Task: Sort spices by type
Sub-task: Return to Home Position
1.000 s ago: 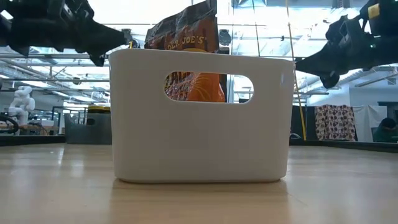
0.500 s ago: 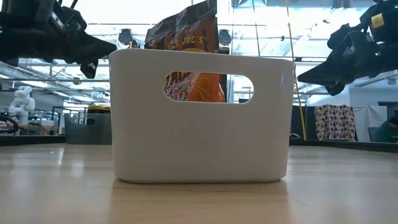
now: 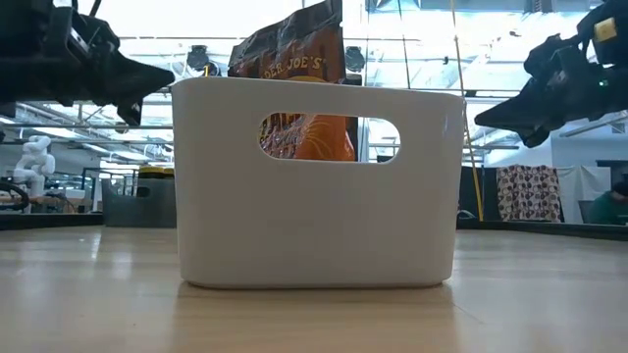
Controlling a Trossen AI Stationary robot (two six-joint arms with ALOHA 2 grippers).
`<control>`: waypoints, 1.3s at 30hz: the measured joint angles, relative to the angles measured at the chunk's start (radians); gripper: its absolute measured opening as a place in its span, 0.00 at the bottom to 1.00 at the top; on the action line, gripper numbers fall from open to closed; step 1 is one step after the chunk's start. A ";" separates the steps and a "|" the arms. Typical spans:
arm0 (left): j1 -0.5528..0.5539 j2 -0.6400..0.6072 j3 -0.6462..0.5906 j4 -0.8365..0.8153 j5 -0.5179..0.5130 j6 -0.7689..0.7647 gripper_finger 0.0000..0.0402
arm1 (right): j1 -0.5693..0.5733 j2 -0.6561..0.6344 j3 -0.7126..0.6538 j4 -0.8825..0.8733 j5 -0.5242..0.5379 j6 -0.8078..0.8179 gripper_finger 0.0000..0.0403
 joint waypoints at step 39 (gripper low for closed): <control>0.000 0.001 -0.002 -0.226 -0.139 -0.054 0.03 | 0.000 0.004 -0.081 0.080 -0.076 -0.021 0.00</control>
